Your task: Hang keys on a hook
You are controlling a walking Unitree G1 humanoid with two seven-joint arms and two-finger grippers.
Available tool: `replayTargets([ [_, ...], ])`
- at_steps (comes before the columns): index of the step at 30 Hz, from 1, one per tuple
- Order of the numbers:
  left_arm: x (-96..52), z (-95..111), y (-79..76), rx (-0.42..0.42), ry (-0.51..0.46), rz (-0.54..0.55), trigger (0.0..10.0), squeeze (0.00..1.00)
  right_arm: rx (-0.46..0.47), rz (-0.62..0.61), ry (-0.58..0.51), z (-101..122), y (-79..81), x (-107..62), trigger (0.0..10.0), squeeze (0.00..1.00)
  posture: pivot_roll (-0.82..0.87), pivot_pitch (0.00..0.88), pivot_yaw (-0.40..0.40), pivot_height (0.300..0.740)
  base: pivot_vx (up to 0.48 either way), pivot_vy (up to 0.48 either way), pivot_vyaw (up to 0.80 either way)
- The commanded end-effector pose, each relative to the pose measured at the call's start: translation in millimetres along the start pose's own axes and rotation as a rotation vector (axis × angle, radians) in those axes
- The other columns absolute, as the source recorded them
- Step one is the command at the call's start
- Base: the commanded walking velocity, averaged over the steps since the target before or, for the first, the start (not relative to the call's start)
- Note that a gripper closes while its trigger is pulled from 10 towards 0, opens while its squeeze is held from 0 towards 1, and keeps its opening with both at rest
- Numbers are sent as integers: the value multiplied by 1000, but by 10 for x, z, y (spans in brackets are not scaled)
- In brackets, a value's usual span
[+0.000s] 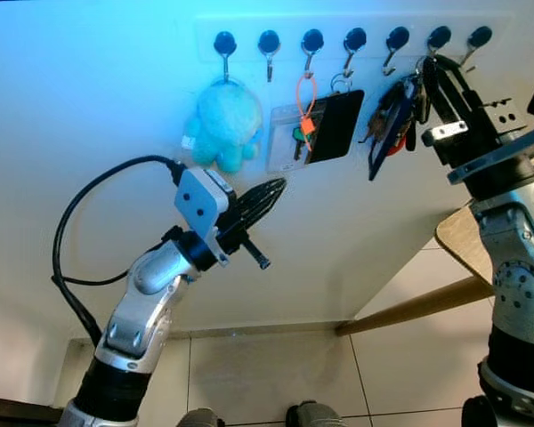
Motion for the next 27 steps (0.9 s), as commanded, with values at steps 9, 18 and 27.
replayTargets([
  [9,67,97,-40,-12,-35,-20,10000,0,-1,-86,74,-161,-152,-175,10000,0,35,120,-3,740,0,0,0],
  [18,75,122,-21,-8,-38,-10,10000,0,34,-56,38,-138,-101,-152,10000,0,40,121,-3,740,0,0,0],
  [27,96,148,-14,-6,-46,-10,10000,0,101,76,-36,10,92,-7,10000,0,40,120,-3,740,0,0,0],
])
Point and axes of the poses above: a point about 5 cm out from each wrist's last joint towards the gripper, its own x axis pointing out of the wrist towards the gripper, its own z axis along the axis of the wrist's last joint, y = z × x, the point moved 1 cm from there along x, pointing out of the wrist towards the gripper, and after that the axes turned 10 degrees about -x, right-handed, at the moved point
